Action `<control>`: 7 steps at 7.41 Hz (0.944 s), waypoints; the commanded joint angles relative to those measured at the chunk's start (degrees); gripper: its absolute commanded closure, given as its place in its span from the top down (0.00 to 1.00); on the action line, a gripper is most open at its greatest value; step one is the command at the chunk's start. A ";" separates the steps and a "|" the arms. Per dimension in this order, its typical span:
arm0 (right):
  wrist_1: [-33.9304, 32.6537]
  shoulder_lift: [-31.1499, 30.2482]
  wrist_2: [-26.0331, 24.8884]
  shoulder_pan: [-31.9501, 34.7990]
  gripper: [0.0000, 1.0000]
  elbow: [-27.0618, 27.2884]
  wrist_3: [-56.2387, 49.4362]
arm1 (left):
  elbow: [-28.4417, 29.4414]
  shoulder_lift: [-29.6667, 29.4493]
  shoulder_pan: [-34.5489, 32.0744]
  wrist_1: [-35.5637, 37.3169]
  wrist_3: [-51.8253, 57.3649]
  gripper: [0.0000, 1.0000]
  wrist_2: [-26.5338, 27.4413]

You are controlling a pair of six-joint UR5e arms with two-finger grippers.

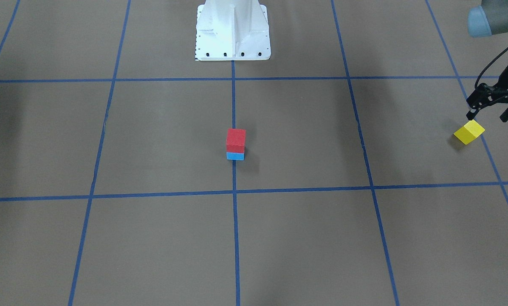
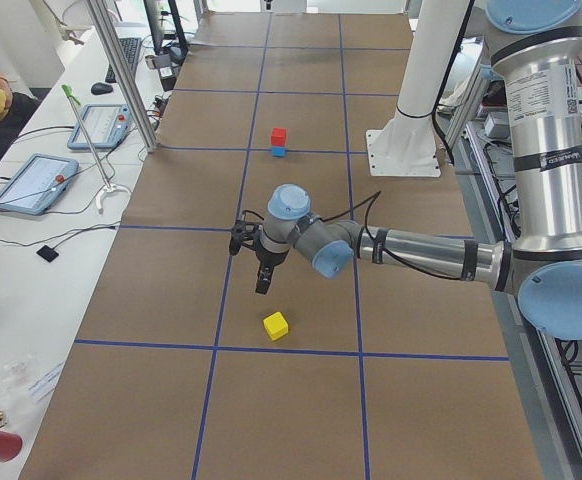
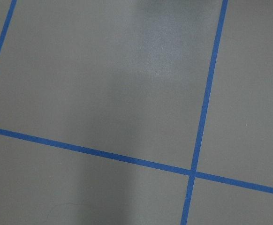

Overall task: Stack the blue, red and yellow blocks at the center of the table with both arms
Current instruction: 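Lower the left gripper onto the yellow cube and close on it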

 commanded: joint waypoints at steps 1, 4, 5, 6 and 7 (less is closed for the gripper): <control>1.56 -0.27 0.00 0.00 1.00 0.03 0.14 | 6.91 0.83 -0.29 -8.90 13.60 1.00 -5.49; 1.56 -0.27 0.00 0.00 1.00 0.29 0.41 | 5.25 4.68 -0.64 -9.79 5.51 1.00 -8.21; 1.56 -0.27 0.00 0.00 1.00 0.29 0.50 | 5.43 4.53 -0.12 -11.89 7.46 1.00 -3.82; 1.65 -0.27 0.00 0.00 1.00 0.29 0.50 | 7.86 3.57 -0.03 -12.34 16.35 1.00 -3.34; 1.65 -0.27 0.00 0.00 1.00 0.29 0.58 | 9.11 3.47 -0.03 -12.95 22.70 1.00 -3.86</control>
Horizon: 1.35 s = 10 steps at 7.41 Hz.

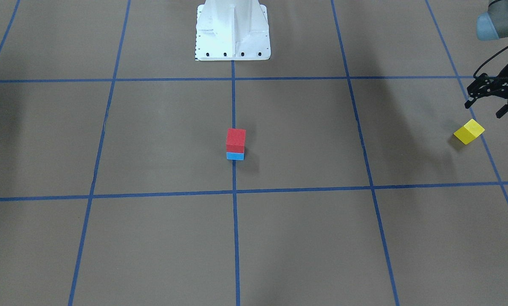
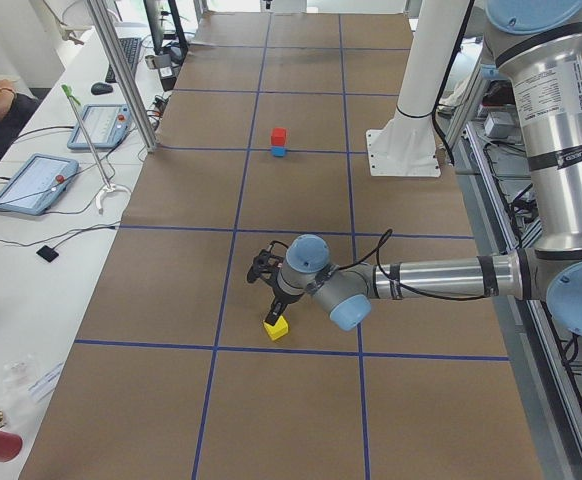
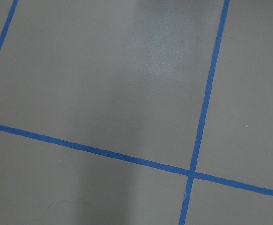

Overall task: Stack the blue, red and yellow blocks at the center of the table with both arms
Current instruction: 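Lower the left gripper onto the yellow cube and close on it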

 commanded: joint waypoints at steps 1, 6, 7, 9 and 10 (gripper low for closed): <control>0.03 0.09 0.00 0.00 1.00 0.01 0.17 | 1.97 -0.61 0.18 -2.16 10.83 0.98 0.17; -0.05 0.09 0.09 0.00 1.00 0.10 0.26 | 7.60 -3.08 0.71 -3.13 24.83 0.99 0.00; 0.03 0.09 0.09 0.00 1.00 0.10 0.26 | 8.29 -3.25 1.67 -3.14 24.83 0.99 0.00; -0.05 0.09 0.00 0.00 1.00 0.10 0.26 | 10.84 -5.35 2.73 -3.23 24.83 0.99 0.00; -0.05 0.09 0.08 0.00 1.00 0.10 0.26 | 11.37 -5.36 3.17 -3.23 24.75 1.00 0.00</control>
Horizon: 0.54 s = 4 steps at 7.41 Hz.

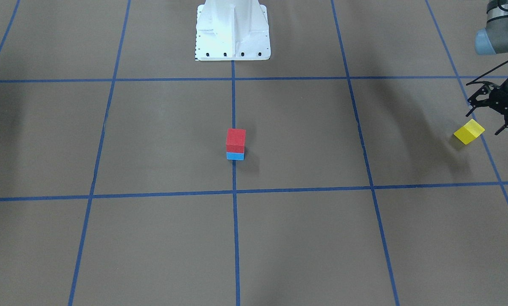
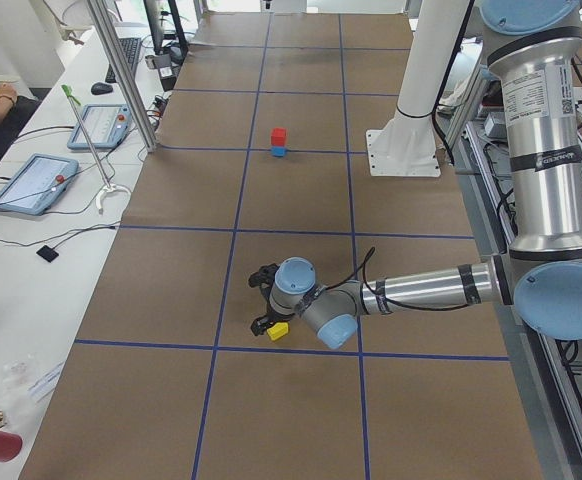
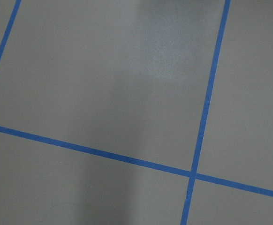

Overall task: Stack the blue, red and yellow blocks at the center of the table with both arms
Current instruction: 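Lower the left gripper onto the yellow cube and close on it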

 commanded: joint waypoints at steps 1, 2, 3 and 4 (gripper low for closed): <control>0.06 0.00 0.03 0.00 1.00 0.00 0.00 | 1.71 -0.57 0.93 -0.02 -0.06 1.00 -0.02; 0.06 0.00 0.03 0.00 1.00 0.00 0.00 | 2.41 -1.27 1.11 -0.02 -0.06 1.00 -0.02; 0.06 0.00 0.03 0.00 1.00 0.09 0.00 | 2.60 -1.45 2.24 -0.02 -0.32 0.97 0.06; -0.03 0.00 0.03 0.00 1.00 0.00 0.00 | 2.60 -1.45 2.25 -0.02 -0.32 0.35 0.06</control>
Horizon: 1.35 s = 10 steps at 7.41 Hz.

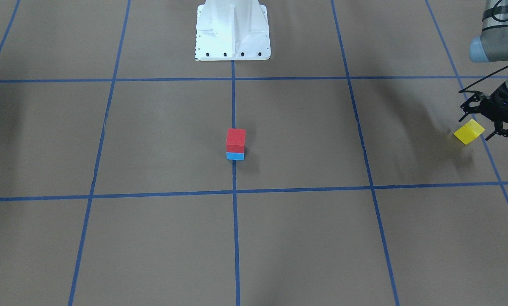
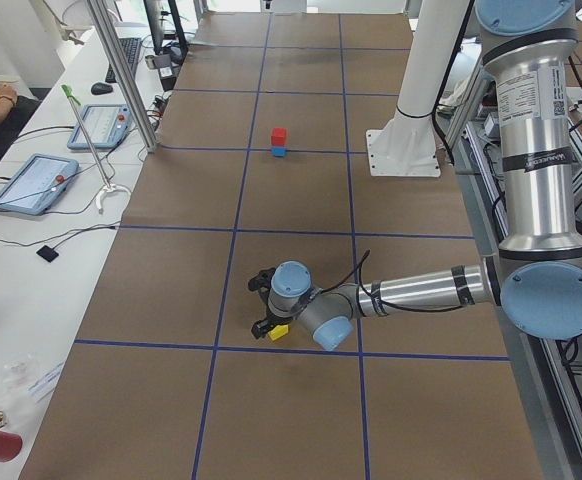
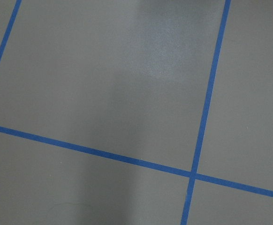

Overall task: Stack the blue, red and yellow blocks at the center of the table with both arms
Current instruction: 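Lower the left gripper onto the yellow cube and close on it, then carry the yellow cube with the left gripper above the red cube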

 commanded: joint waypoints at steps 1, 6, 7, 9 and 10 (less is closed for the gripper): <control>-0.07 0.00 0.00 0.00 1.00 -0.04 0.00 | 0.20 -0.16 0.42 -0.09 -0.09 0.00 0.03; -0.07 0.00 0.18 0.00 1.00 -0.13 0.09 | -9.37 -6.63 -0.28 -2.37 -43.11 0.00 -9.55; -0.07 0.00 0.18 0.00 1.00 -0.13 0.09 | -11.21 -11.45 -0.37 1.11 -55.95 0.00 -9.20; -0.07 0.00 0.26 0.00 1.00 -0.04 0.17 | -17.96 -23.82 0.16 22.11 -64.67 0.00 -9.02; -0.07 0.00 0.35 0.00 1.00 -0.13 0.17 | -20.61 -30.24 1.29 32.85 -64.69 0.00 -7.89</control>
